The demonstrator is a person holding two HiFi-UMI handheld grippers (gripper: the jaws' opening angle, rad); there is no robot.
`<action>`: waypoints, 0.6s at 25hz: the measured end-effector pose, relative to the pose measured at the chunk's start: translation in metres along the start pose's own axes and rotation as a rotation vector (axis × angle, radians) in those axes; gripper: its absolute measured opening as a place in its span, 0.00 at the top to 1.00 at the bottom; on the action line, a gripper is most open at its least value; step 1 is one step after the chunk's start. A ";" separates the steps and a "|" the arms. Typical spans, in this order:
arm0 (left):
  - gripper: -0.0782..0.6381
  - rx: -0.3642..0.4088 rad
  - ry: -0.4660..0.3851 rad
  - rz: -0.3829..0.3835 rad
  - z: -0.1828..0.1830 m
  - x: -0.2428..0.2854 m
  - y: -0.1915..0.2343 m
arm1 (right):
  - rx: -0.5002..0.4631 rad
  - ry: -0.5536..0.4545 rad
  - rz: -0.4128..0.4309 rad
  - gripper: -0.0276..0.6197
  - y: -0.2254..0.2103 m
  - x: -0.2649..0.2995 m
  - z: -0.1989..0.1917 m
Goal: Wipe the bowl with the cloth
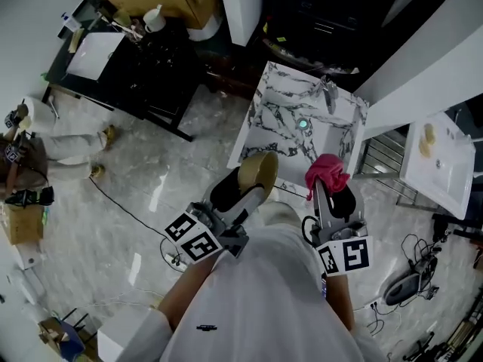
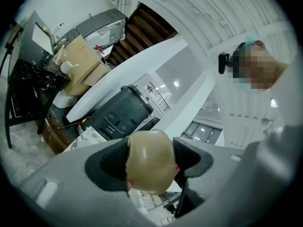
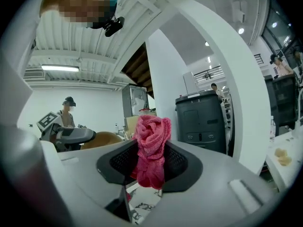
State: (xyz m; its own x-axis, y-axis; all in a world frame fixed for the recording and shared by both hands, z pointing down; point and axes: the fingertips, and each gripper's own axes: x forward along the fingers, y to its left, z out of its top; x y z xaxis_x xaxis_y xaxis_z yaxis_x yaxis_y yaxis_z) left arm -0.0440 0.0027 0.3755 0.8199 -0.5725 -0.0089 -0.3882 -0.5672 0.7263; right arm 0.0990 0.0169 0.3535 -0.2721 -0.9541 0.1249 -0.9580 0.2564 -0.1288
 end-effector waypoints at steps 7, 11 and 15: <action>0.46 -0.004 -0.039 0.026 0.006 0.059 0.006 | -0.029 -0.017 0.153 0.73 -0.034 0.037 0.011; 0.46 -0.027 -0.039 0.025 0.008 0.070 0.004 | -0.071 -0.007 0.293 0.73 -0.020 0.048 0.010; 0.46 -0.040 -0.011 0.011 0.006 0.077 0.007 | -0.123 0.017 0.442 0.73 0.001 0.058 0.006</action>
State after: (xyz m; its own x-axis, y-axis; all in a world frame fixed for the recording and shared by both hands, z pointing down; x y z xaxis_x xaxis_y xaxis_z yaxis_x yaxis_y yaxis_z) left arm 0.0134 -0.0490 0.3758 0.8108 -0.5852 -0.0083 -0.3798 -0.5368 0.7534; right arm 0.0826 -0.0393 0.3544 -0.6574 -0.7467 0.1008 -0.7531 0.6556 -0.0555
